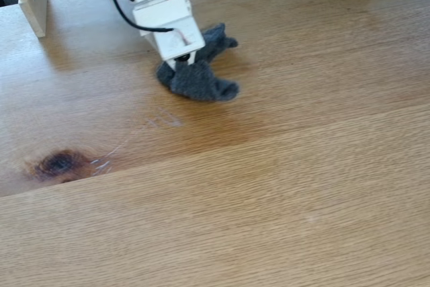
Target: Clean the area in front of the robot
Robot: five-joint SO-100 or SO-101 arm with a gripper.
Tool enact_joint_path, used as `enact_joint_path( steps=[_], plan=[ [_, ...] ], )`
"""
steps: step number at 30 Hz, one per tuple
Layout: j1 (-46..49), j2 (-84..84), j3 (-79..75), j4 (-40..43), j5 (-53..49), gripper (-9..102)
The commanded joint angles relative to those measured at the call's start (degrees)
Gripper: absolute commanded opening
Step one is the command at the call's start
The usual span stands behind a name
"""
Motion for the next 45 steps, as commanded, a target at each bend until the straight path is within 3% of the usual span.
enact_joint_path(
  steps=[1, 9, 15, 22, 25, 28, 37, 41, 45],
  plan=[
    [2.2, 4.0, -1.8, 1.0, -1.3, 0],
    [-19.2, 9.1, -0.9, 7.9, 1.6, 0],
    [-30.9, 5.9, -1.8, 1.6, -0.3, 0],
    [-23.4, -5.9, -2.0, -17.1, -6.6, 0],
    [-16.1, -8.5, -3.4, -20.0, -11.4, 0],
    [-7.7, -8.8, -8.3, -14.7, -12.9, 0],
    [9.4, 0.9, -16.4, 11.4, -12.4, 0],
    [11.2, 10.1, -13.4, 23.4, -12.0, 0],
    [6.6, 20.9, -7.6, 32.8, -8.6, 0]
  ],
)
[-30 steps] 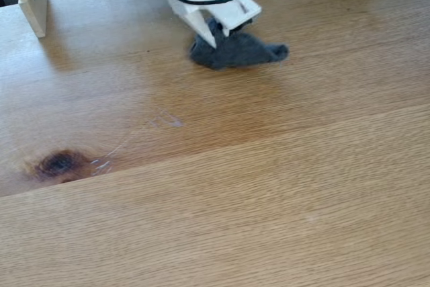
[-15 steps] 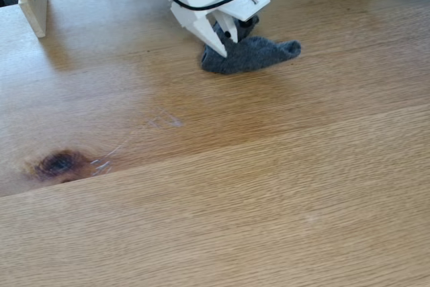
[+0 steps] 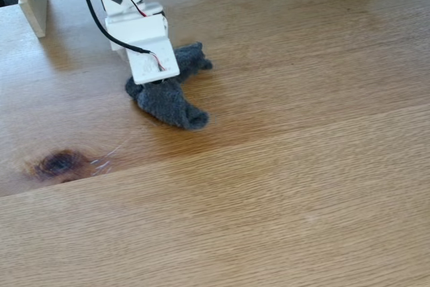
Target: Clean the area in front of the robot
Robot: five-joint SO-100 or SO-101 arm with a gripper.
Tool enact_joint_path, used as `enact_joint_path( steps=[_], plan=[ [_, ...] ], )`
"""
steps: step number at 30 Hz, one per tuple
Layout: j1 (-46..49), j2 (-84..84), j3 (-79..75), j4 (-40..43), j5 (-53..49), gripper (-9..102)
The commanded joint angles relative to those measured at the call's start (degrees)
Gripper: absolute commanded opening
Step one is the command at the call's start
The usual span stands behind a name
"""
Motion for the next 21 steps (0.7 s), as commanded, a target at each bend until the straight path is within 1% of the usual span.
enact_joint_path(
  steps=[1, 3, 5, 7, 9, 13, 15, 17, 18, 21],
  plan=[
    [-4.6, 16.4, 4.3, 6.9, 2.8, 0],
    [-8.2, 21.6, 8.0, 6.4, 3.2, 0],
    [-9.4, 23.3, 10.2, 1.7, 2.4, 0],
    [-9.2, 22.7, 12.0, -7.4, -0.8, 0],
    [-8.0, 20.0, 12.0, -18.2, -4.6, 0],
    [-6.4, 9.7, 12.0, -39.6, -14.7, 0],
    [-6.1, 2.3, 10.8, -46.1, -18.6, 0],
    [-5.6, -5.3, 7.7, -47.5, -20.3, 0],
    [-5.3, -8.8, 5.7, -46.8, -20.6, 0],
    [-3.5, -17.4, -1.8, -41.9, -19.2, 0]
  ],
)
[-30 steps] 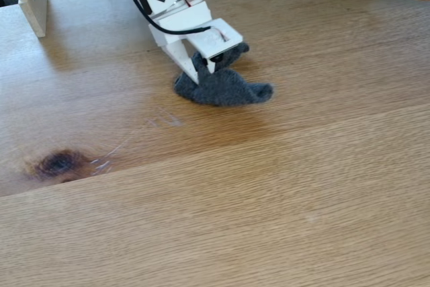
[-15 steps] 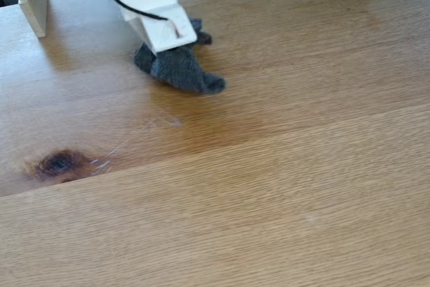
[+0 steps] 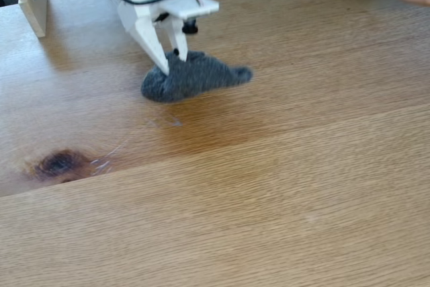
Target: Clean the area in front of the robot
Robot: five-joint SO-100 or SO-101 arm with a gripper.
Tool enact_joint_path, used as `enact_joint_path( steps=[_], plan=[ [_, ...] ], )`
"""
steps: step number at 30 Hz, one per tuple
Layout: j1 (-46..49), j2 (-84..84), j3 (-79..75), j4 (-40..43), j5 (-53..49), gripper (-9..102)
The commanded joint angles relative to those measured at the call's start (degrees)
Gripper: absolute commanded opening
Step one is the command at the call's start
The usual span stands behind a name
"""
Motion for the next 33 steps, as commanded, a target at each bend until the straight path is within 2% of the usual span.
enact_joint_path(
  steps=[1, 6, 12, 20, 24, 29, 33],
  plan=[
    [2.3, -8.7, -13.0, 3.1, 0.6, 0],
    [8.5, -17.1, -27.4, 14.2, 3.3, 0],
    [19.6, -19.6, -40.3, 25.2, 5.1, 0],
    [29.0, -15.1, -42.3, 38.3, 6.1, 0],
    [27.2, -10.8, -41.4, 49.0, 6.6, 0],
    [17.2, 0.9, -33.5, 59.5, 7.2, 0],
    [7.5, 13.4, -24.1, 58.8, 9.2, 0]
  ],
)
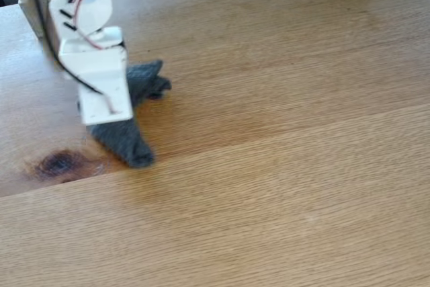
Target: Clean the area in front of the robot
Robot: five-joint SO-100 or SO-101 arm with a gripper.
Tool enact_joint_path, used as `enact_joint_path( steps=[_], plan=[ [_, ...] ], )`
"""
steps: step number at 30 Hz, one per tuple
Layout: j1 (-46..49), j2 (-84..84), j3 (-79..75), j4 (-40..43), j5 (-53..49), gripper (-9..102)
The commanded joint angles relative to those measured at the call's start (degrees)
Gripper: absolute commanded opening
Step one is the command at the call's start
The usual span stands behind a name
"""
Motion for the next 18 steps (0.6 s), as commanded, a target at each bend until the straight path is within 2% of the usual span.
enact_joint_path(
  steps=[1, 4, 6, 9, 13, 15, 18],
  plan=[
    [-10.3, 16.5, 7.6, -1.0, 1.6, 0],
    [-15.4, 20.8, 13.5, -6.1, 2.0, 0],
    [-16.8, 20.0, 17.0, -12.5, 1.8, 0],
    [-16.3, 12.9, 20.3, -27.8, -0.5, 0],
    [-13.9, -0.8, 21.4, -49.7, -8.7, 0],
    [-12.0, -5.5, 19.4, -54.0, -11.2, 0],
    [-7.1, -10.3, 13.4, -52.4, -11.8, 0]
  ],
)
